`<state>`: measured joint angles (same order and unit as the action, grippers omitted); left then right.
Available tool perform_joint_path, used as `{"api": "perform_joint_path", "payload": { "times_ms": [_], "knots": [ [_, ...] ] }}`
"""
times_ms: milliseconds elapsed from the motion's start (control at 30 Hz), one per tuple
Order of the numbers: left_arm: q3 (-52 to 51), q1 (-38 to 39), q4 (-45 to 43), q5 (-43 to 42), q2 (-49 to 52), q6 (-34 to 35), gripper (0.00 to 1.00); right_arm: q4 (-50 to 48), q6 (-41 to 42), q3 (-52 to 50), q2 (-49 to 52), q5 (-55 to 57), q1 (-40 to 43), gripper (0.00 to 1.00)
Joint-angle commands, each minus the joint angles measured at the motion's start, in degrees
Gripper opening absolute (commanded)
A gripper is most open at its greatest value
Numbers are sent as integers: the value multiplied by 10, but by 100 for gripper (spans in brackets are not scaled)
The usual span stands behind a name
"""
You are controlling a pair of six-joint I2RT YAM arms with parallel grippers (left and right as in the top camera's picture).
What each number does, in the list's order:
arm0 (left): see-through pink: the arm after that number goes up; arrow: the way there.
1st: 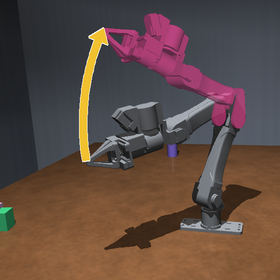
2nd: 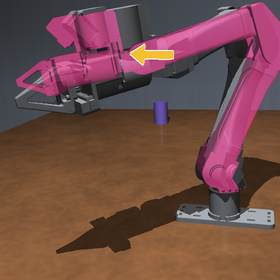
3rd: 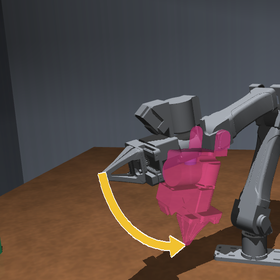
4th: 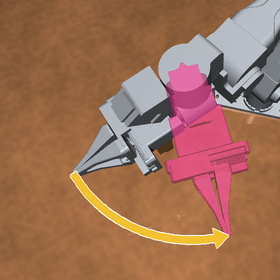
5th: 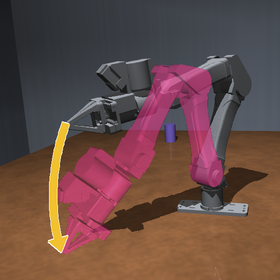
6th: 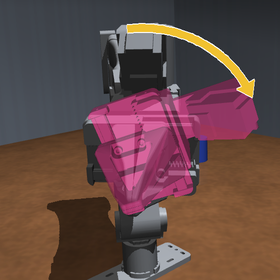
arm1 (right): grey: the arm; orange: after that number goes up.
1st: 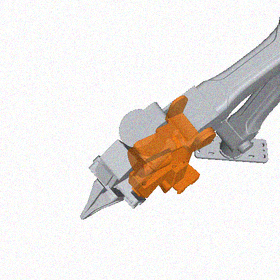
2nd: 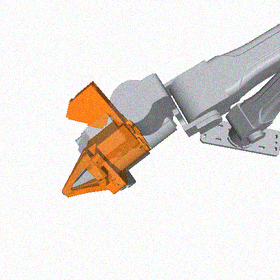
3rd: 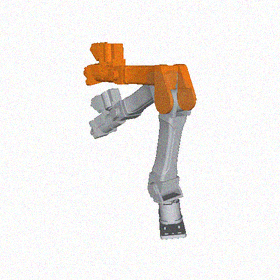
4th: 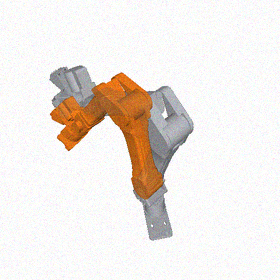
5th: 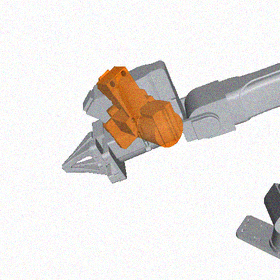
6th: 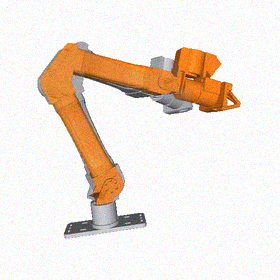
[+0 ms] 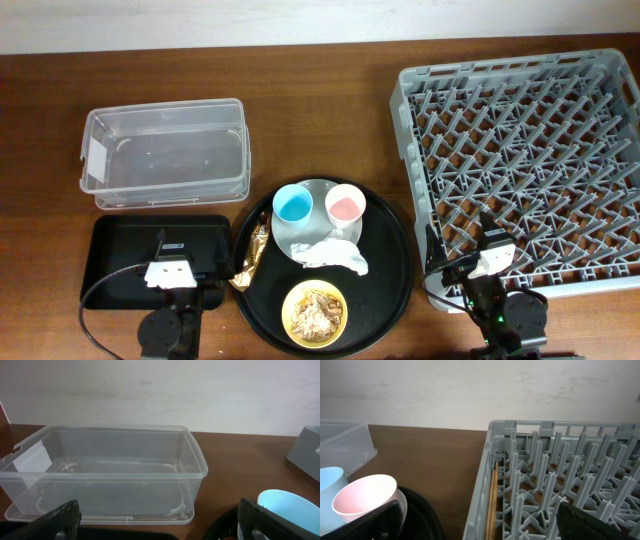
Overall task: Sort waste into correct bins and load items into the dishwasher rack
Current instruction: 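Move the left gripper toward the gold wrapper on the round tray, then grasp the gold wrapper with the left gripper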
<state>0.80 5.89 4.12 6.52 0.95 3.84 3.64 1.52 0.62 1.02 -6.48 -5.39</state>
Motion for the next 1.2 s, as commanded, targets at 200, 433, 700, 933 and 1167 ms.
{"api": "perform_joint_path", "payload": {
  "times_ms": [200, 433, 700, 933, 1167],
  "knots": [
    [-1, 2, -21, -29, 3, -11, 99, 3, 5, -3, -3, 1, 2, 99],
    [170, 2, 127, -102, 39, -10, 99, 3, 5, -3, -3, 1, 2, 99],
    [612, 2, 477, -130, 436, -11, 99, 3, 5, -3, -3, 1, 2, 99],
    [899, 2, 641, -210, 661, -11, 97, 3, 5, -3, -3, 1, 2, 99],
    [784, 18, 762, -166, 675, 90, 99, 3, 5, -3, -3, 1, 2, 99]
  ]
}}
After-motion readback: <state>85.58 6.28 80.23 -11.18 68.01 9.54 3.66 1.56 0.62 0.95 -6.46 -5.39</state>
